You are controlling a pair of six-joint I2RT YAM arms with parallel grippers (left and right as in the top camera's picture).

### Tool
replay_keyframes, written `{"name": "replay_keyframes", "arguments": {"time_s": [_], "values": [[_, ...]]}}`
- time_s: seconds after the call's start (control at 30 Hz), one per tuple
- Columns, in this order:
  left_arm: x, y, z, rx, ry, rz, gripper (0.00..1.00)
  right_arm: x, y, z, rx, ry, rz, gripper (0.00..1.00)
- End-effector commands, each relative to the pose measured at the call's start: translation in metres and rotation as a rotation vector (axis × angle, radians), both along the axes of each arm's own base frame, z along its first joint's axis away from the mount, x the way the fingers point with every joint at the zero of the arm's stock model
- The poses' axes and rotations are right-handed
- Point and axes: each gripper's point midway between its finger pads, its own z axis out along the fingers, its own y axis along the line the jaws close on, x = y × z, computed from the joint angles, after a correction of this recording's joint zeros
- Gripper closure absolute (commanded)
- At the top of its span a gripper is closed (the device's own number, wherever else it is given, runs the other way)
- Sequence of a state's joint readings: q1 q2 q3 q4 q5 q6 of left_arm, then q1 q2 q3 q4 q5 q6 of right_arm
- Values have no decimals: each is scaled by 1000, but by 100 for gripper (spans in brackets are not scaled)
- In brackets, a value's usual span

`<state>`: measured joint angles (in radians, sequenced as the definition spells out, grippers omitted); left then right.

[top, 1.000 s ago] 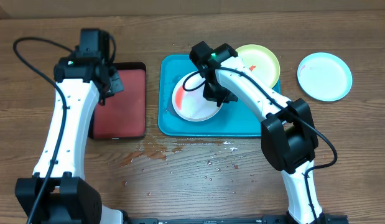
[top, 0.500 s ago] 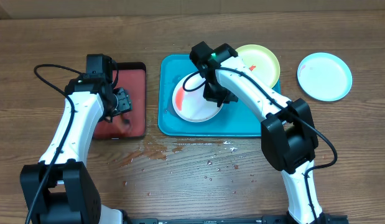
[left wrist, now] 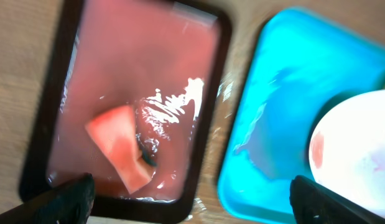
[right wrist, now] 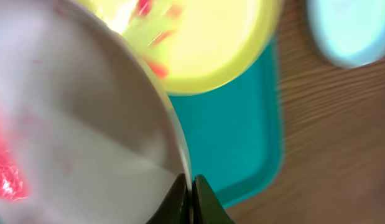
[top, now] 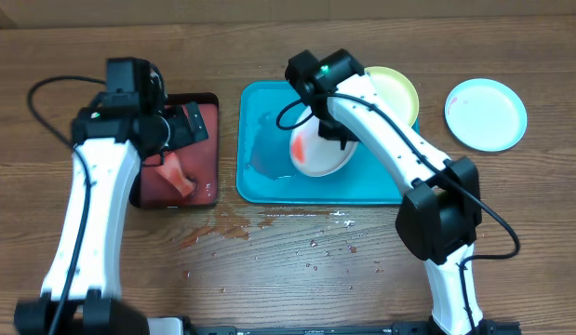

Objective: Clean dirty plates on tray and stack at the side
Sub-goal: 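Return the sponge to the dark tray with the left gripper, then lift and tilt the white plate upright with the right gripper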

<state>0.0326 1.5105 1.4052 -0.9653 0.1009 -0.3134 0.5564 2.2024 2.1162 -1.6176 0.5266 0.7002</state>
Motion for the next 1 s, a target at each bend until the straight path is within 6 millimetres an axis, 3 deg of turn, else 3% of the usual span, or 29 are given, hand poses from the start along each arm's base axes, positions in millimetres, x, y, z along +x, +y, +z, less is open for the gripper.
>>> {"name": "replay_keyframes", "arguments": {"time_s": [0.0, 0.1, 0.3, 0.8, 0.97], "values": [[-10, -6, 60, -4, -167, -43, 0, 17, -24, 72, -146, -230, 18, 96], [-21, -7, 83, -1, -235, -44, 0, 20, -29, 93, -259, -303, 46, 96], [-39, -10, 109, -11, -307, -55, 0, 21, -11, 111, -344, -393, 108, 96], [-40, -19, 112, -40, -323, -106, 0, 16, 40, 155, -488, -653, 214, 96], [-40, -19, 112, -38, -323, -108, 0, 12, 52, 159, -513, -694, 239, 96]]}}
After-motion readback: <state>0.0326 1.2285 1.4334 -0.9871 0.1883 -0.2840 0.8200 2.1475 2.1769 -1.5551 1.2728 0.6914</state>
